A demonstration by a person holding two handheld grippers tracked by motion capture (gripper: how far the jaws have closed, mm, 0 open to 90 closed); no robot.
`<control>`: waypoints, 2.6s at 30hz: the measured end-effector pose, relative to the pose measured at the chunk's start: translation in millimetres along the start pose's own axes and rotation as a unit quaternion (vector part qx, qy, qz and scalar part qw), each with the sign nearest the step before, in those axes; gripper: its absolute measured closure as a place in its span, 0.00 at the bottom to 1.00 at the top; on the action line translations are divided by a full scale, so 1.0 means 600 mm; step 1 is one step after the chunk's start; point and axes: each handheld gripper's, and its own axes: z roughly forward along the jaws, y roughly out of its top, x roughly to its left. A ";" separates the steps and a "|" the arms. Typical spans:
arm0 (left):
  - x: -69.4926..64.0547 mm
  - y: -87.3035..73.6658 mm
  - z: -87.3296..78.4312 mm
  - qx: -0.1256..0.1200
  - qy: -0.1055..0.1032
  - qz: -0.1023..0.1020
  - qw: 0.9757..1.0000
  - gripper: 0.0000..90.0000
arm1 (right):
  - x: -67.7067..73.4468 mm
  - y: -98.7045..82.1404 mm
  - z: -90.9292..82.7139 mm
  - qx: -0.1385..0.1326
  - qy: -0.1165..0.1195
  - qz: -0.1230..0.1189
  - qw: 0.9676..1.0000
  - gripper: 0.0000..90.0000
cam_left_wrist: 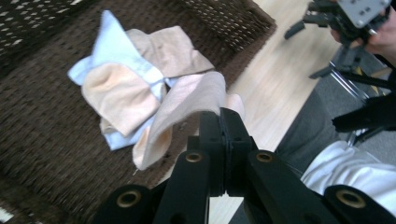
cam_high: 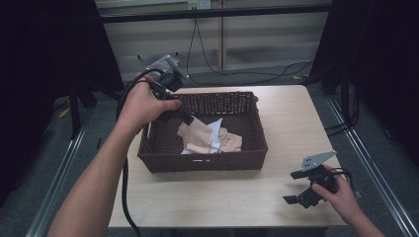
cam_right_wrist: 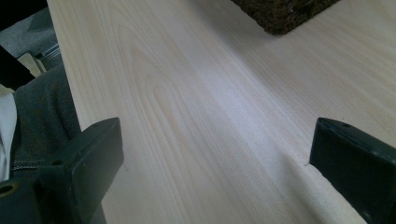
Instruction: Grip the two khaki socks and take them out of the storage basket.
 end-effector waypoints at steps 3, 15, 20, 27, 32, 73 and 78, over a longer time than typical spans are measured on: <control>-0.006 -0.004 0.010 0.003 -0.004 0.010 1.000 0.99 | 0.000 0.000 0.001 -0.001 -0.001 -0.002 1.000 0.02; -0.043 -0.014 0.041 0.015 -0.027 0.053 0.998 0.99 | 0.000 0.000 0.001 -0.001 -0.002 0.002 1.000 0.02; -0.054 -0.018 0.055 0.015 -0.034 0.063 0.997 0.99 | 0.000 0.000 0.000 -0.001 -0.001 0.000 1.000 0.02; -0.061 -0.025 0.083 0.025 -0.047 0.077 0.996 0.99 | 0.000 0.000 0.000 -0.002 -0.002 0.000 1.000 0.02; -0.060 -0.030 0.104 0.030 -0.051 0.083 0.995 0.99 | 0.000 0.000 0.001 -0.002 -0.002 0.000 1.000 0.02; -0.080 -0.045 0.133 0.028 -0.082 0.106 0.991 0.80 | 0.000 0.001 -0.001 -0.004 -0.001 -0.001 1.000 0.02; -0.074 -0.046 0.137 0.023 -0.058 0.094 0.994 0.55 | 0.000 0.001 -0.002 -0.005 -0.002 -0.001 1.000 0.02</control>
